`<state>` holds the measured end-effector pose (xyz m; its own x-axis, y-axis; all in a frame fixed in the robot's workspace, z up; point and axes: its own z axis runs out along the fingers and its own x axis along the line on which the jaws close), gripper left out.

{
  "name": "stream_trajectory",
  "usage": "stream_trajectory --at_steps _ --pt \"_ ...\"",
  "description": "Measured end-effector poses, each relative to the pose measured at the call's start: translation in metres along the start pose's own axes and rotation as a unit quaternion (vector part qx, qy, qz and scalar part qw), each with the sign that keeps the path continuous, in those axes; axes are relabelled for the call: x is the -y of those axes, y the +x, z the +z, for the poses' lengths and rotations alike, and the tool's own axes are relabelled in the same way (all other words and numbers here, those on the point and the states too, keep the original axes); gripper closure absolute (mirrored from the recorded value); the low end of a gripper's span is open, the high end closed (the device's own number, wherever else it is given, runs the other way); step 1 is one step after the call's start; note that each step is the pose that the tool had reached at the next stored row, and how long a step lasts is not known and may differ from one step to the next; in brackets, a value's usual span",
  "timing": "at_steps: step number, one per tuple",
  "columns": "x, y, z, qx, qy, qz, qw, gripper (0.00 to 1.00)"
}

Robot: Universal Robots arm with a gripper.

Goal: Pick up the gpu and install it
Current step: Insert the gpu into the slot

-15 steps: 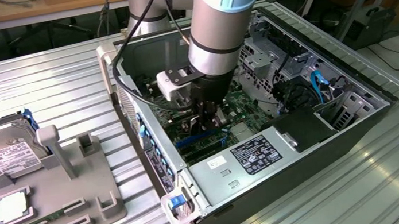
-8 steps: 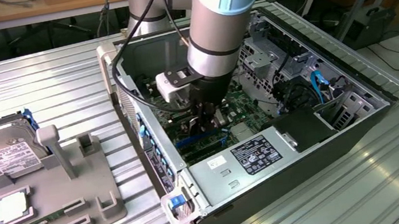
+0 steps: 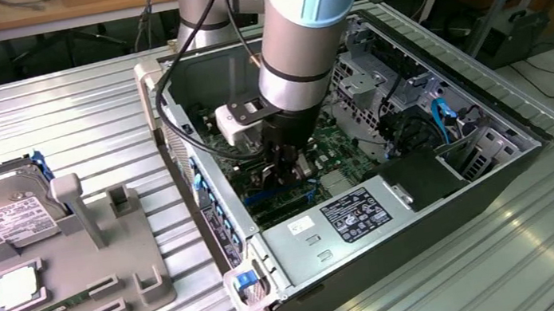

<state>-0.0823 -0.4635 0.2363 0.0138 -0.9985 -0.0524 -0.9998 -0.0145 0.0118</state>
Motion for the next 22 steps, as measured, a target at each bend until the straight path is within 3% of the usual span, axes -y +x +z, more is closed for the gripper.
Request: stream_trajectory --at_steps 7,12,22 --pt "0.0000 0.0000 0.0019 0.0002 0.0001 0.000 1.0000 0.72" --pt "-0.0001 -0.0004 -0.0050 0.0003 0.0002 0.000 1.0000 0.72" --pt "-0.0001 0.0002 -0.0050 0.0001 0.0001 0.000 1.0000 0.72"
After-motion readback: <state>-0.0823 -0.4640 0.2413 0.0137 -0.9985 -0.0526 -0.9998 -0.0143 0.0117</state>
